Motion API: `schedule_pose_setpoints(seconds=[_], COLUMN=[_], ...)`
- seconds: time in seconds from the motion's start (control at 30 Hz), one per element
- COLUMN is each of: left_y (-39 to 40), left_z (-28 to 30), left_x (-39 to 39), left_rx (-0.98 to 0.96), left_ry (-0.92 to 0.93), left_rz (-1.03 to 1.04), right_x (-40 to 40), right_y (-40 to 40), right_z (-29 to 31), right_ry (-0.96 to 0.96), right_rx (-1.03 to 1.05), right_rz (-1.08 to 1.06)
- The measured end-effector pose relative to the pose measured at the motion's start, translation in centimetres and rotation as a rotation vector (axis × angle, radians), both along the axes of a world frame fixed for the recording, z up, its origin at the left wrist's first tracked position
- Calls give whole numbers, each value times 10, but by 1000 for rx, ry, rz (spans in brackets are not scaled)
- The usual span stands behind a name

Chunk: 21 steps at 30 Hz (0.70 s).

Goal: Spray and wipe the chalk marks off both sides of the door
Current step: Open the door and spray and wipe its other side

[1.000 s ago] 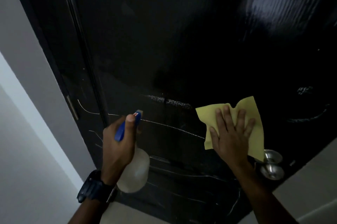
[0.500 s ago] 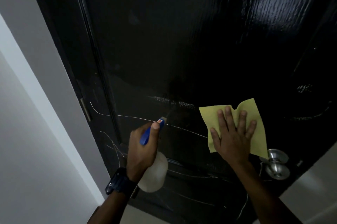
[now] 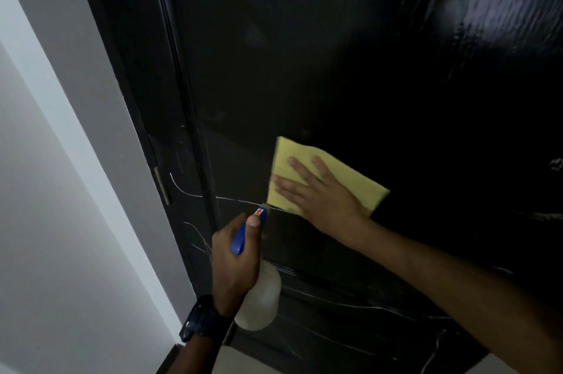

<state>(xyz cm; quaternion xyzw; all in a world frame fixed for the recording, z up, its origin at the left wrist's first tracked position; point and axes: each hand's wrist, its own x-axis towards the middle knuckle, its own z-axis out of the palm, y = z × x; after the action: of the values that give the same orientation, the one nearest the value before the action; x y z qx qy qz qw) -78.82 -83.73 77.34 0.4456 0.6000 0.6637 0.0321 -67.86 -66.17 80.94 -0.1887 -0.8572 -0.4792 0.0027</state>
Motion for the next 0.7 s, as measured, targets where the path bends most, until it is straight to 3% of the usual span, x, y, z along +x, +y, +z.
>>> schedule_pose_setpoints(seconds=[0.17, 0.3, 0.4, 0.5, 0.7], left_y=[-8, -7, -5, -6, -12], left_z=[4, 11, 15, 13, 2], left_x=[-23, -47, -57, -63, -64], left_rx=[36, 57, 69, 78, 64], left_ry=[8, 24, 22, 2, -14], left_rz=[60, 48, 44, 41, -14], right_x=[-107, -110, -72, -8, 156], right_y=[-8, -3, 9, 16, 11], right_z=[6, 4, 2, -5, -43], right_ry=[-170, -121, -81, 67, 272], right_rx=[127, 107, 15, 101, 84], right_rz=[96, 106, 149, 143, -13])
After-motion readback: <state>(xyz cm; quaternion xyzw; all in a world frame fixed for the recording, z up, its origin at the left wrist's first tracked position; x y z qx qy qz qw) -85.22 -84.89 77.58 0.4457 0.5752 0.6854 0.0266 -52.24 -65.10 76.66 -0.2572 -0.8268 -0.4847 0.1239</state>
